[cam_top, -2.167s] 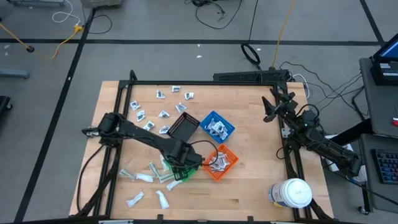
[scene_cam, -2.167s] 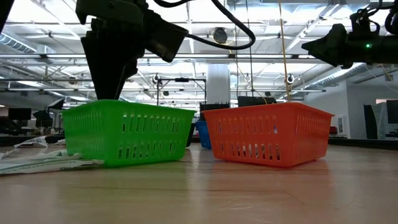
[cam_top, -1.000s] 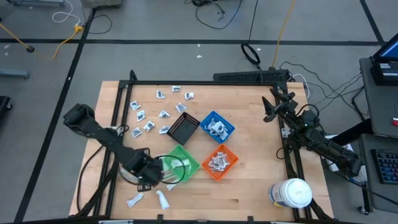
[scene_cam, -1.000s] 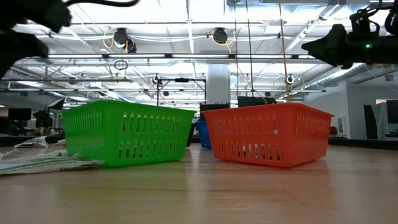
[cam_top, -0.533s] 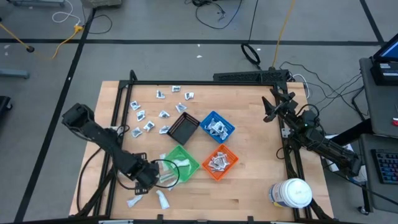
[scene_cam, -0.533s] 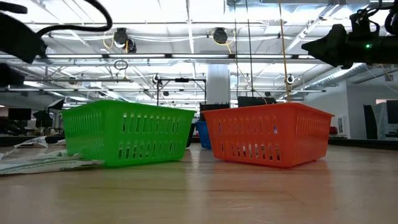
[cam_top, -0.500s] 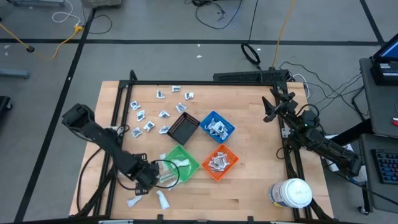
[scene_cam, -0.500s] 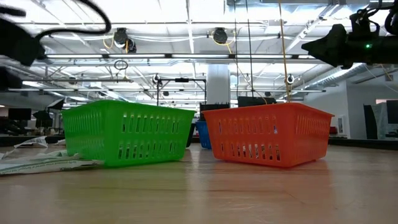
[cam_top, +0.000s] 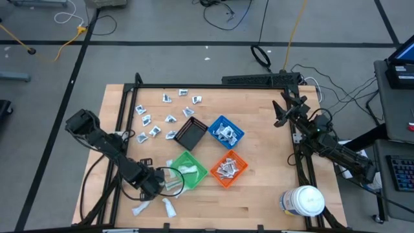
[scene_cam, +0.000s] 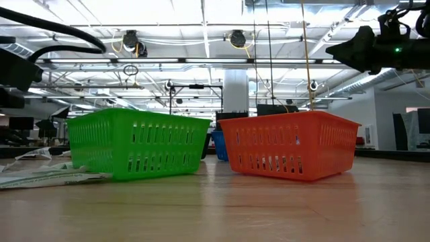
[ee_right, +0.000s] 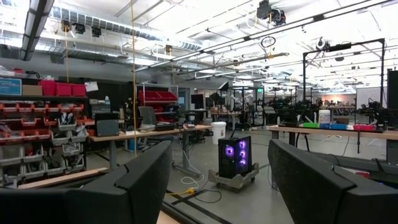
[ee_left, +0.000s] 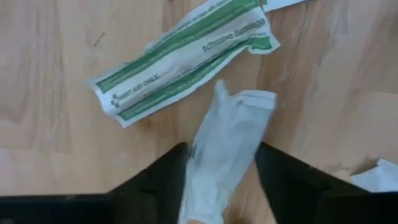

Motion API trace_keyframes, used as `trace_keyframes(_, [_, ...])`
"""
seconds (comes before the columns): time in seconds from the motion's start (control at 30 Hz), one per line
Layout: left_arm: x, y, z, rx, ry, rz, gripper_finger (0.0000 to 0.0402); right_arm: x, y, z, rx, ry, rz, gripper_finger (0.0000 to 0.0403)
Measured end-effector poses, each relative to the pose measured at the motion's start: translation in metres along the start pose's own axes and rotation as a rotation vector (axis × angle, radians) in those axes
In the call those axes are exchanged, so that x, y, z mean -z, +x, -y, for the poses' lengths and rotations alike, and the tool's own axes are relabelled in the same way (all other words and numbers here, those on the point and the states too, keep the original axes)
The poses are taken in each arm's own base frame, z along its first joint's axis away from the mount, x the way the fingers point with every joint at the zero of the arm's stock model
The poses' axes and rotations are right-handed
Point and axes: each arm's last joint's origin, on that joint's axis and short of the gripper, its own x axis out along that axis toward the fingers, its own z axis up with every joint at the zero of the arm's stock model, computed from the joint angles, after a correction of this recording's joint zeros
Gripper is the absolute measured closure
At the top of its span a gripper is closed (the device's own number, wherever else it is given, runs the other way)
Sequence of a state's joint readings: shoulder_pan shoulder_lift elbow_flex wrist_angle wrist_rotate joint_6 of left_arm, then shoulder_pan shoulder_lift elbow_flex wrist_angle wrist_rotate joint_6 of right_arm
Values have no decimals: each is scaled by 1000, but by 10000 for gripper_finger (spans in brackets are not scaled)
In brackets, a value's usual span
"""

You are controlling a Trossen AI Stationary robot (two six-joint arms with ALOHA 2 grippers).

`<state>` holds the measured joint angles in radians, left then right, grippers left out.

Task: Pick & Place First Aid Supplies
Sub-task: Put the green bandage into the green bin

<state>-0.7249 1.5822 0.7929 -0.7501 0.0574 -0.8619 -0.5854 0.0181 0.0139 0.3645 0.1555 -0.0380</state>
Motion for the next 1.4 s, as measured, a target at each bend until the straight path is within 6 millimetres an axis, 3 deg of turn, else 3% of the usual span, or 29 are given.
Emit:
trace_keyframes(0.27, [0,0,-1,-10,-6,3,387,0,0,0,0,0,-2,140])
trace_keyframes(0.4, [5,-7,-3,23,-12,-29,391,0,0,0,0,0,-3,140])
trace_keyframes(0.9, [19,-78,-17,84,-127,-37,400,0,0,0,0,0,-3,140])
trace_keyframes(1.07, [-12,-88,-15,97,-159,-16,401,0,0,0,0,0,-3,140])
trace_keyframes(1.4, [-104,-102,-17,91,-110,14,401,0,0,0,0,-1,-3,140])
